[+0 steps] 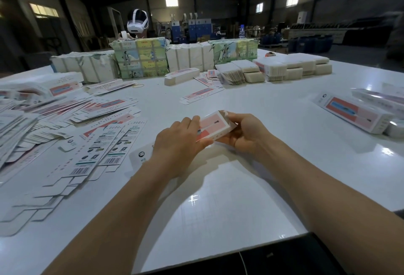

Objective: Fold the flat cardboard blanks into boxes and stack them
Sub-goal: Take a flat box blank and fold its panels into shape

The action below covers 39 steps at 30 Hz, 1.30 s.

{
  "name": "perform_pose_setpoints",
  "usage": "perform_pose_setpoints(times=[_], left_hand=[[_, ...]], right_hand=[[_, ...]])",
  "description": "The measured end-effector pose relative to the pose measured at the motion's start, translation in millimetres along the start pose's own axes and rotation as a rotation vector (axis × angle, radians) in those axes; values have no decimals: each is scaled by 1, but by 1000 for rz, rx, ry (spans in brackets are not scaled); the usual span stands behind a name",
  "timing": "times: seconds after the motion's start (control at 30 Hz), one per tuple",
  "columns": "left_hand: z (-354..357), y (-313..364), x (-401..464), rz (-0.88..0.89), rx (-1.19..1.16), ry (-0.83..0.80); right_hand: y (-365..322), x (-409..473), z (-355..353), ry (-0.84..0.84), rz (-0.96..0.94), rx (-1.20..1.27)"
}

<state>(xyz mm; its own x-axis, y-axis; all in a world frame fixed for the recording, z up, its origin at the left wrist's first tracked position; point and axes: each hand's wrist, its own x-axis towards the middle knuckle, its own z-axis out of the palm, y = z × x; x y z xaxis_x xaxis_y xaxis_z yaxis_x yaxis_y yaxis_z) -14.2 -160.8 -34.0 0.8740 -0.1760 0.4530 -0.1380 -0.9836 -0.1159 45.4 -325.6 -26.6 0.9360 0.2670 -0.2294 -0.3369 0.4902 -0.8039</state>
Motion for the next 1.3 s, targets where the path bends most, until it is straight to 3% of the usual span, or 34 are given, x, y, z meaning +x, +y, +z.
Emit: perform_pose_setpoints(times=[0.33, 0.57, 0.67, 0.93, 1.07, 1.3], left_hand=[[1, -5, -2, 26, 57, 3], [-3, 3, -5, 103, 213, 49], [-5, 6, -5, 81, 216, 65], [-6, -1, -6, -6, 225, 51], [-4, -2, -6, -7, 226, 16], [-2, -4, -5, -23, 181, 15]], right_hand=[[7, -1, 5, -51, -212, -417], [3, -1, 2, 101, -137, -377], [5, 0, 4, 107, -196, -396], [11, -12, 11, -194, -316, -694], [13, -18, 13, -219, -346, -866], [9, -19, 14, -327, -201, -764]])
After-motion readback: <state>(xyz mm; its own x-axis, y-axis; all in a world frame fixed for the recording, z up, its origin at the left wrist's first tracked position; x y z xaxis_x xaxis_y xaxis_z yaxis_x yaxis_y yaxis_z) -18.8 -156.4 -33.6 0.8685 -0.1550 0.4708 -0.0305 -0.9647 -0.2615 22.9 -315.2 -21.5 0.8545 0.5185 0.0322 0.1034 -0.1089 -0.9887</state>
